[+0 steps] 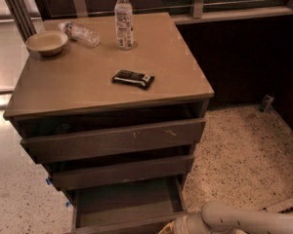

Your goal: Close bottom drawer

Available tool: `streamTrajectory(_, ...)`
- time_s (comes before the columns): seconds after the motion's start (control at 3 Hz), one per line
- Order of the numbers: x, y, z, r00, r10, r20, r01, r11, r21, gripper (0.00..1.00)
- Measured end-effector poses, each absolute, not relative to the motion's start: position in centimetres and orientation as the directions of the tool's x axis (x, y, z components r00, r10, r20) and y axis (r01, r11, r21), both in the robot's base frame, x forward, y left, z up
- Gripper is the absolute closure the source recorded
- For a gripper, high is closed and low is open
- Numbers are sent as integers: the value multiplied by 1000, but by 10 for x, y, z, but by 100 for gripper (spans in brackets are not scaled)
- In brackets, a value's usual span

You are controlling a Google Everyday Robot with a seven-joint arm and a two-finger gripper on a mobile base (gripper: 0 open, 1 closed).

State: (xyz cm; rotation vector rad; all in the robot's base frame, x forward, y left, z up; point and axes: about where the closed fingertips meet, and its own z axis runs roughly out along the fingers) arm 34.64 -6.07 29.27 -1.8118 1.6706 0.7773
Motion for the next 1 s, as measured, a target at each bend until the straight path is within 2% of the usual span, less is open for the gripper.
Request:
streamTrajectory(0.67,351,-45,178,86,-726,-682,-996,-87,-33,100)
streamTrajectory(1.0,350,-44,178,84,-725,-684,-996,-87,-30,100)
